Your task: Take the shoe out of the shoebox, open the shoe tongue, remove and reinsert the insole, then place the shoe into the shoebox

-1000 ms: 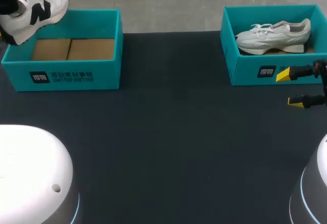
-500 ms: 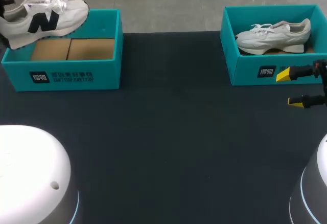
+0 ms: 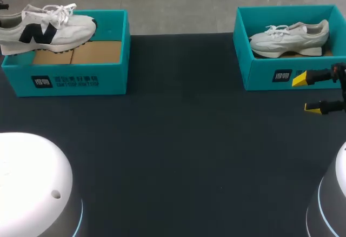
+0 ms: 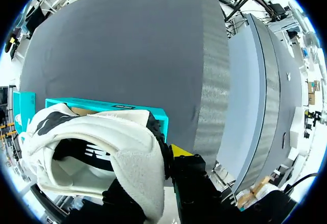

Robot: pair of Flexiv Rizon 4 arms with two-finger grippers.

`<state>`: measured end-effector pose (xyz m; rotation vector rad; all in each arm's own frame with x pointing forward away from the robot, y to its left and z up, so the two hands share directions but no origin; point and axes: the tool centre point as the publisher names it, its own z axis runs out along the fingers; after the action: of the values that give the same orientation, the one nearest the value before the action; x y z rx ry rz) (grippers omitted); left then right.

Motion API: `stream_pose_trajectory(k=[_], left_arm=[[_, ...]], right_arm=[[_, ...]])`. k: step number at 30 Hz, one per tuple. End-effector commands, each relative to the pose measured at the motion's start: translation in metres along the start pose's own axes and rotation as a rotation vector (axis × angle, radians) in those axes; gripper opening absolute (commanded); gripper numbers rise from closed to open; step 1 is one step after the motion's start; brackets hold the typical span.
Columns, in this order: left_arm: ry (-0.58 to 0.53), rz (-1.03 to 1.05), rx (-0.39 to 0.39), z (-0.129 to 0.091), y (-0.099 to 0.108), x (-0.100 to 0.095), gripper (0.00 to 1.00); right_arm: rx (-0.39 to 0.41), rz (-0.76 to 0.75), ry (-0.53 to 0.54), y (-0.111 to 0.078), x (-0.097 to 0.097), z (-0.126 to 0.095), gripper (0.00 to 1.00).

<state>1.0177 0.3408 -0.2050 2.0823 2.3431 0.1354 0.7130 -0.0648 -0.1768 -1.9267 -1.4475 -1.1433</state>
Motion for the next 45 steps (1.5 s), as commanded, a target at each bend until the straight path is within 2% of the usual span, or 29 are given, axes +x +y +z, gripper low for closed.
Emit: stream_pose_trajectory(k=[1, 8, 21, 35, 45], left_arm=[[0.016, -0.002, 0.000, 0.002, 0.006, -0.006, 0.00], [0.021, 0.030, -0.023, 0.011, 0.012, -0.018, 0.00], [0.039, 0.040, -0.060, 0.043, 0.040, -0.032, 0.00], [-0.003, 0.083, -0.055, 0.087, 0.049, -0.039, 0.00], [0.023, 0.099, -0.069, 0.121, 0.046, -0.045, 0.00]], right_arm=[[-0.001, 0.001, -0.003, -0.001, 0.000, 0.000, 1.00], [-0.001, 0.001, -0.003, -0.001, 0.000, 0.000, 1.00], [-0.001, 0.001, -0.003, -0.001, 0.000, 0.000, 1.00], [-0.001, 0.001, -0.003, -0.001, 0.000, 0.000, 1.00], [-0.001, 0.001, -0.003, -0.001, 0.000, 0.000, 1.00]])
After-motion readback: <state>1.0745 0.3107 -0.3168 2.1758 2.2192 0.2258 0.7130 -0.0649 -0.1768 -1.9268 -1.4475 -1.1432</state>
